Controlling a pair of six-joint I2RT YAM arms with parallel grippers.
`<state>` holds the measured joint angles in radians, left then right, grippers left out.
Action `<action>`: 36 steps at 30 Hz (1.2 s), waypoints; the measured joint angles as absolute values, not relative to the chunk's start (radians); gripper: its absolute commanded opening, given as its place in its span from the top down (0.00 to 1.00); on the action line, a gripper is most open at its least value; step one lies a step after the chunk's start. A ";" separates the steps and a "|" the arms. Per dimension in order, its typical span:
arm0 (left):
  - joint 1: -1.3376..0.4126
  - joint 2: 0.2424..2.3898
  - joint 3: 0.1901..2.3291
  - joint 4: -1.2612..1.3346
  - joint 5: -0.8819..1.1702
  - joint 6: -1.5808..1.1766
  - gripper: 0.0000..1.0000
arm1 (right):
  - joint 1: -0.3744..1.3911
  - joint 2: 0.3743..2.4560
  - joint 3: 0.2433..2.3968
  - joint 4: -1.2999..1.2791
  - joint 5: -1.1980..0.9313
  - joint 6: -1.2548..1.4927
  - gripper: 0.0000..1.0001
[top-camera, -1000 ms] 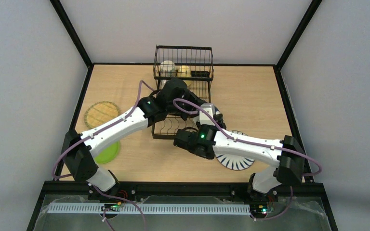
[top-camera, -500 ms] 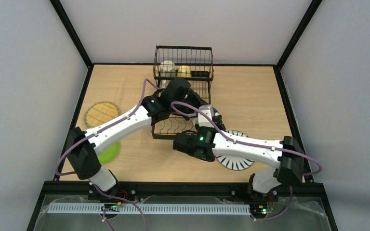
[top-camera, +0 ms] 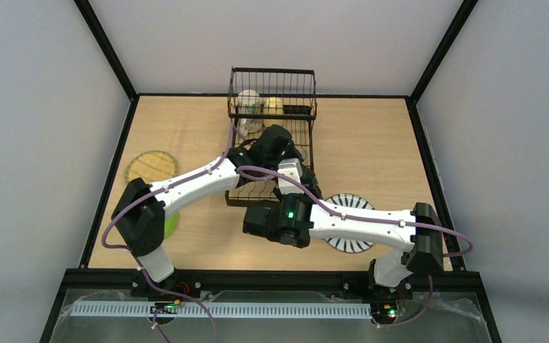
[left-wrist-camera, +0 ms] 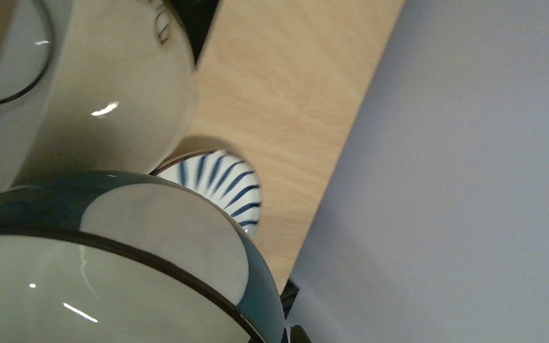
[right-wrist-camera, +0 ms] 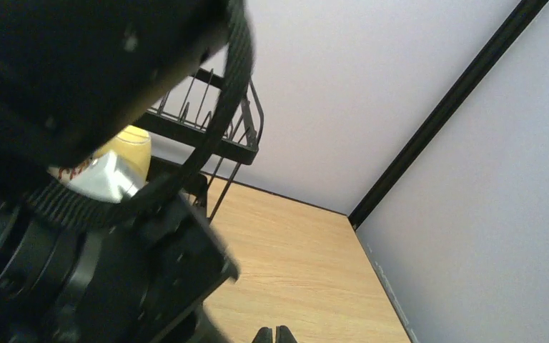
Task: Load the mixed dishes into the dish rack
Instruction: Insert the bowl into the dish rack.
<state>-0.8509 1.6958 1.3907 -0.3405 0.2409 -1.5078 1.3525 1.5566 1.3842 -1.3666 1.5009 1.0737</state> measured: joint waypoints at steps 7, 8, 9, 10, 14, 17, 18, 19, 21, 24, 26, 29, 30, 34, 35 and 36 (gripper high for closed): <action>-0.860 1.695 1.337 -0.327 0.251 -1.496 0.98 | 1.360 1.554 1.390 -1.366 1.531 1.053 1.00; -0.859 1.691 1.334 -0.317 0.250 -1.495 0.98 | 1.361 1.552 1.390 -1.367 1.533 1.050 1.00; -0.859 1.686 1.330 -0.309 0.248 -1.493 0.98 | 1.361 1.548 1.390 -1.366 1.534 1.046 1.00; -0.859 1.681 1.326 -0.304 0.244 -1.491 0.98 | 1.361 1.543 1.390 -1.366 1.534 1.042 1.00; -0.858 1.660 1.316 -0.288 0.232 -1.486 0.98 | 1.361 1.518 1.392 -1.367 1.535 1.035 1.00; -0.858 1.638 1.308 -0.281 0.230 -1.485 0.98 | 1.361 1.501 1.406 -1.367 1.536 1.032 0.95; -0.858 1.629 1.305 -0.281 0.229 -1.485 0.98 | 1.361 1.495 1.415 -1.367 1.536 1.030 0.88; -0.858 1.617 1.300 -0.281 0.229 -1.485 0.98 | 1.361 1.490 1.429 -1.367 1.536 1.027 0.80; -0.858 1.587 1.289 -0.280 0.228 -1.486 0.98 | 1.361 1.480 1.470 -1.357 1.538 1.008 0.64; -0.858 1.533 1.273 -0.280 0.228 -1.487 0.98 | 1.361 1.458 1.519 -1.314 1.541 0.950 0.52; -0.858 1.493 1.264 -0.276 0.229 -1.488 0.98 | 1.348 1.433 1.537 -1.253 1.542 0.880 0.51; -0.856 1.426 1.241 -0.263 0.231 -1.488 0.98 | 1.272 1.389 1.553 -1.120 1.510 0.740 0.48; -0.852 1.407 1.233 -0.260 0.231 -1.486 0.98 | 1.236 1.378 1.554 -1.071 1.491 0.685 0.47; -0.838 1.325 1.195 -0.252 0.236 -1.464 0.98 | 1.079 1.333 1.538 -0.804 1.343 0.415 0.45; -0.832 1.308 1.182 -0.248 0.237 -1.457 0.98 | 1.053 1.329 1.538 -0.754 1.311 0.364 0.45; -0.822 1.285 1.161 -0.235 0.239 -1.448 0.98 | 1.023 1.327 1.545 -0.709 1.267 0.310 0.45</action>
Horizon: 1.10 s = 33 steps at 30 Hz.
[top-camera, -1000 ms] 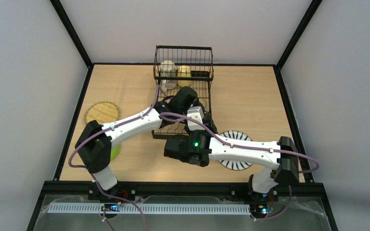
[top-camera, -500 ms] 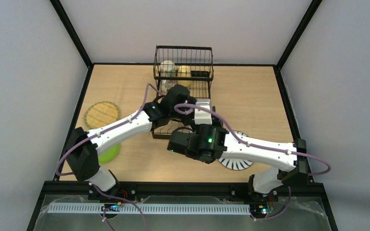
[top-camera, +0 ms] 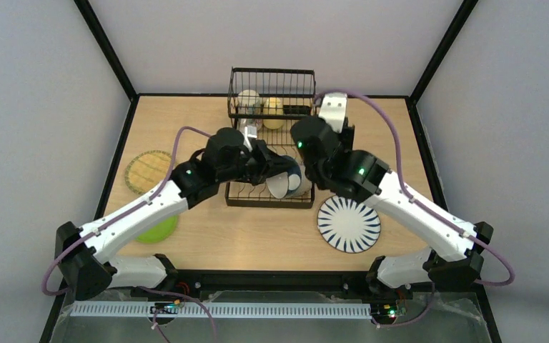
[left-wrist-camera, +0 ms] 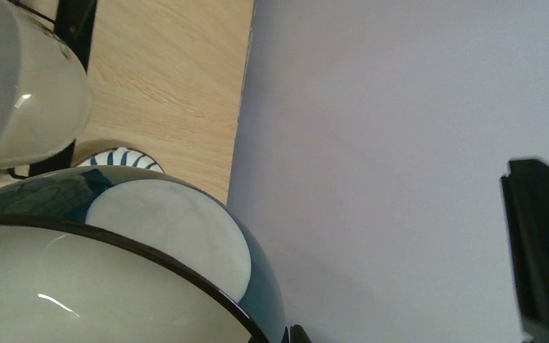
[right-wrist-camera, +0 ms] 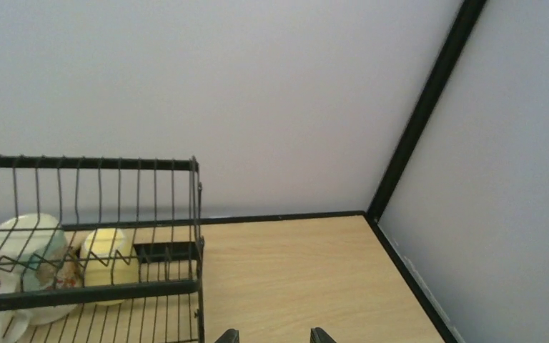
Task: Load the mixed dishes into the dish rack
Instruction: Insert the bowl into the dish rack.
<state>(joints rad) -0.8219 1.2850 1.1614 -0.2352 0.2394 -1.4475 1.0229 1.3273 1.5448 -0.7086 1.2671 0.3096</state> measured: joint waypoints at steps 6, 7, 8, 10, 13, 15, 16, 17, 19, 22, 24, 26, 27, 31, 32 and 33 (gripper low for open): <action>-0.758 1.177 1.044 -0.176 0.272 -1.385 0.98 | 0.872 1.418 1.705 -0.618 0.998 0.153 0.39; -0.746 1.161 1.022 -0.160 0.281 -1.374 0.98 | 0.846 1.428 1.718 -0.612 0.953 0.143 0.38; -0.731 1.143 0.991 -0.130 0.294 -1.362 0.98 | 0.814 1.437 1.729 -0.611 0.896 0.135 0.37; -0.702 1.111 0.926 -0.059 0.324 -1.356 0.98 | 0.767 1.447 1.733 -0.611 0.804 0.134 0.33; -0.653 1.087 0.812 0.097 0.383 -1.367 0.98 | 0.693 1.446 1.718 -0.602 0.634 0.139 0.31; -0.624 1.098 0.741 0.211 0.435 -1.372 0.98 | 0.656 1.435 1.687 -0.582 0.540 0.142 0.25; -0.616 1.104 0.736 0.220 0.440 -1.372 0.98 | 0.632 1.425 1.661 -0.568 0.482 0.142 0.24; -0.608 1.114 0.725 0.246 0.459 -1.365 0.98 | 0.612 1.413 1.634 -0.554 0.428 0.144 0.18; -0.598 1.142 0.719 0.301 0.507 -1.343 0.98 | 0.573 1.393 1.584 -0.527 0.337 0.146 0.12; -0.587 1.188 0.719 0.384 0.582 -1.300 0.98 | 0.515 1.362 1.514 -0.487 0.216 0.147 0.10; -0.582 1.222 0.719 0.429 0.633 -1.269 0.98 | 0.484 1.345 1.475 -0.456 0.153 0.146 0.09; -0.577 1.262 0.719 0.466 0.683 -1.235 0.98 | 0.461 1.334 1.451 -0.437 0.106 0.145 0.09; -0.574 1.277 0.719 0.473 0.699 -1.222 0.98 | 0.453 1.331 1.444 -0.426 0.088 0.144 0.09; -0.546 1.338 0.719 0.518 0.768 -1.179 0.98 | 0.423 1.327 1.414 -0.379 0.020 0.141 0.08; -0.533 1.349 0.719 0.537 0.785 -1.173 0.99 | 0.418 1.327 1.407 -0.369 0.009 0.140 0.08; -0.520 1.362 0.719 0.561 0.799 -1.169 0.98 | 0.413 1.327 1.401 -0.361 -0.002 0.139 0.08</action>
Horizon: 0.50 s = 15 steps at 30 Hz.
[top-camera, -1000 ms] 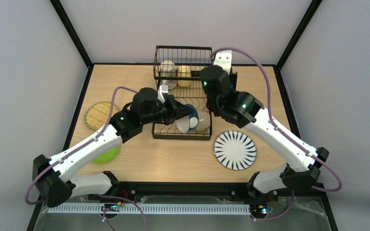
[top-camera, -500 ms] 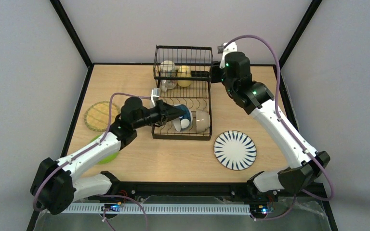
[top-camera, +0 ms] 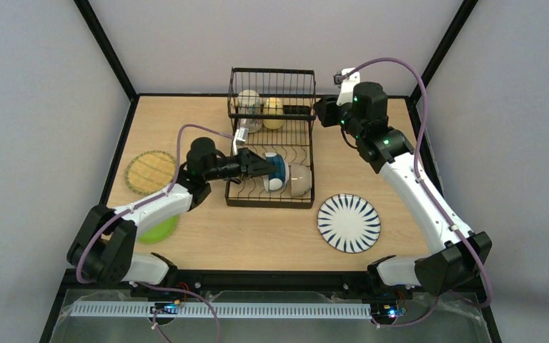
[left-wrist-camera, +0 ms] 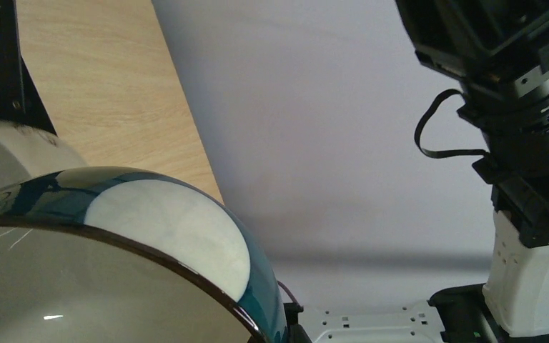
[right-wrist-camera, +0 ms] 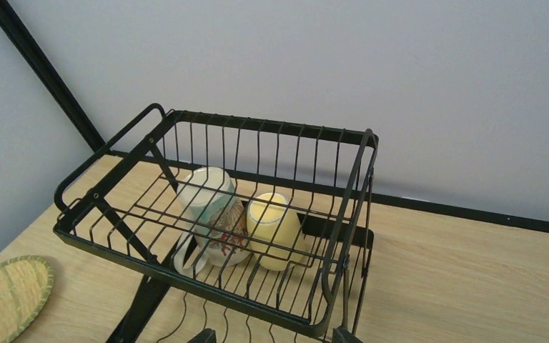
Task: Load the mixed dishes into the dish rack
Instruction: Insert the bowl into the dish rack.
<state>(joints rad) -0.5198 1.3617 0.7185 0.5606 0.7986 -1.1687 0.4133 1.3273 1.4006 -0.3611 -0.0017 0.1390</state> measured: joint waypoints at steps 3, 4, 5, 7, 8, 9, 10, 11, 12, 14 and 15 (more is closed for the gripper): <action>-0.484 1.400 0.719 0.635 0.832 -1.163 0.98 | 0.402 1.328 1.391 -0.341 -0.027 0.138 0.08; -0.476 1.413 0.718 0.658 0.841 -1.166 0.98 | 0.400 1.329 1.388 -0.332 -0.031 0.138 0.08; -0.466 1.430 0.717 0.689 0.853 -1.169 0.98 | 0.399 1.330 1.386 -0.321 -0.036 0.137 0.08; -0.449 1.472 0.717 0.756 0.875 -1.181 0.98 | 0.398 1.335 1.382 -0.302 -0.041 0.134 0.08; -0.443 1.491 0.715 0.781 0.883 -1.187 0.98 | 0.398 1.339 1.380 -0.294 -0.043 0.133 0.08; -0.437 1.512 0.712 0.813 0.891 -1.196 0.98 | 0.398 1.344 1.377 -0.286 -0.044 0.130 0.08; -0.433 1.537 0.706 0.849 0.900 -1.209 0.98 | 0.398 1.349 1.374 -0.282 -0.045 0.129 0.08; -0.431 1.560 0.703 0.878 0.907 -1.222 0.98 | 0.398 1.352 1.370 -0.275 -0.046 0.126 0.08; -0.431 1.584 0.700 0.909 0.914 -1.237 0.98 | 0.397 1.357 1.367 -0.272 -0.047 0.122 0.08; -0.430 1.636 0.698 0.973 0.924 -1.267 0.98 | 0.394 1.367 1.360 -0.266 -0.049 0.116 0.08; -0.430 1.656 0.698 0.998 0.928 -1.280 0.98 | 0.392 1.373 1.360 -0.265 -0.051 0.114 0.08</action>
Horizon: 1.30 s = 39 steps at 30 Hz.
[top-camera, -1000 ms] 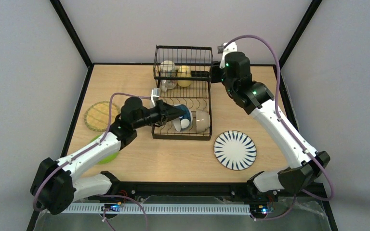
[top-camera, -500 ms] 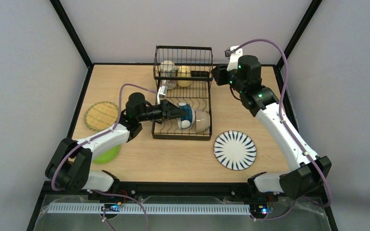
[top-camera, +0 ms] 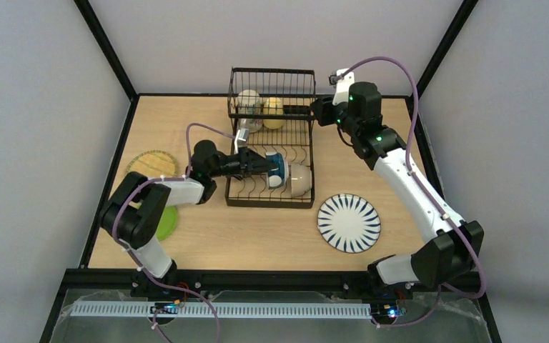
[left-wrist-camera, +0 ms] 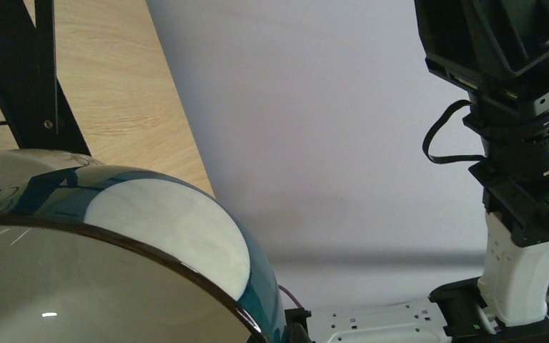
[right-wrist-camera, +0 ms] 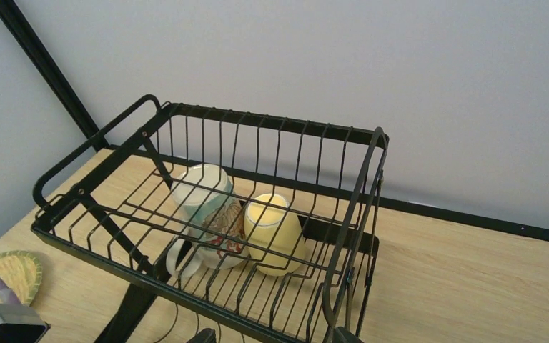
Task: Load the mixed dishes into the dish rack
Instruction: Insert the bowl into the dish rack.
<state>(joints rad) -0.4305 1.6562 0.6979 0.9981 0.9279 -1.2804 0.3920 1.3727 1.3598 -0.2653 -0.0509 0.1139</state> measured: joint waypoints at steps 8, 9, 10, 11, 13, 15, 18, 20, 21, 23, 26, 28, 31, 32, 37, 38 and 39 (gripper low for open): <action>-0.414 1.813 0.693 1.257 0.949 -1.416 0.98 | 0.384 1.398 1.358 -0.243 -0.059 0.096 0.08; -0.412 1.829 0.693 1.282 0.949 -1.430 0.98 | 0.384 1.401 1.358 -0.241 -0.060 0.096 0.08; -0.409 1.847 0.692 1.308 0.949 -1.446 0.98 | 0.384 1.406 1.358 -0.239 -0.062 0.095 0.08; -0.407 1.863 0.691 1.327 0.949 -1.458 0.98 | 0.384 1.411 1.358 -0.237 -0.062 0.095 0.08; -0.402 1.892 0.685 1.362 0.950 -1.476 0.99 | 0.384 1.422 1.359 -0.237 -0.064 0.094 0.08; -0.396 1.912 0.683 1.371 0.951 -1.486 0.98 | 0.384 1.433 1.359 -0.236 -0.065 0.094 0.08; -0.384 1.927 0.683 1.374 0.957 -1.488 0.99 | 0.384 1.445 1.359 -0.236 -0.067 0.095 0.07; -0.374 1.930 0.683 1.374 0.962 -1.485 0.99 | 0.384 1.450 1.359 -0.234 -0.070 0.095 0.07; -0.370 1.932 0.683 1.374 0.963 -1.481 0.99 | 0.384 1.451 1.359 -0.233 -0.072 0.095 0.07; -0.363 1.935 0.682 1.374 0.968 -1.473 0.98 | 0.384 1.454 1.359 -0.222 -0.078 0.096 0.07; -0.355 1.948 0.680 1.375 0.974 -1.464 0.98 | 0.384 1.459 1.361 -0.213 -0.088 0.096 0.07; -0.353 1.967 0.680 1.376 0.979 -1.461 0.98 | 0.384 1.462 1.361 -0.213 -0.096 0.096 0.07; -0.352 1.997 0.680 1.377 0.986 -1.458 0.98 | 0.384 1.466 1.361 -0.213 -0.115 0.096 0.04; -0.352 2.003 0.682 1.391 0.987 -1.458 0.98 | 0.384 1.467 1.361 -0.214 -0.121 0.096 0.04; -0.352 2.027 0.698 1.421 0.995 -1.468 0.98 | 0.384 1.467 1.361 -0.214 -0.143 0.096 0.02; -0.352 2.036 0.705 1.430 0.996 -1.474 0.98 | 0.384 1.467 1.361 -0.214 -0.146 0.095 0.02; -0.352 2.046 0.713 1.439 0.995 -1.483 0.98 | 0.384 1.467 1.361 -0.214 -0.148 0.095 0.02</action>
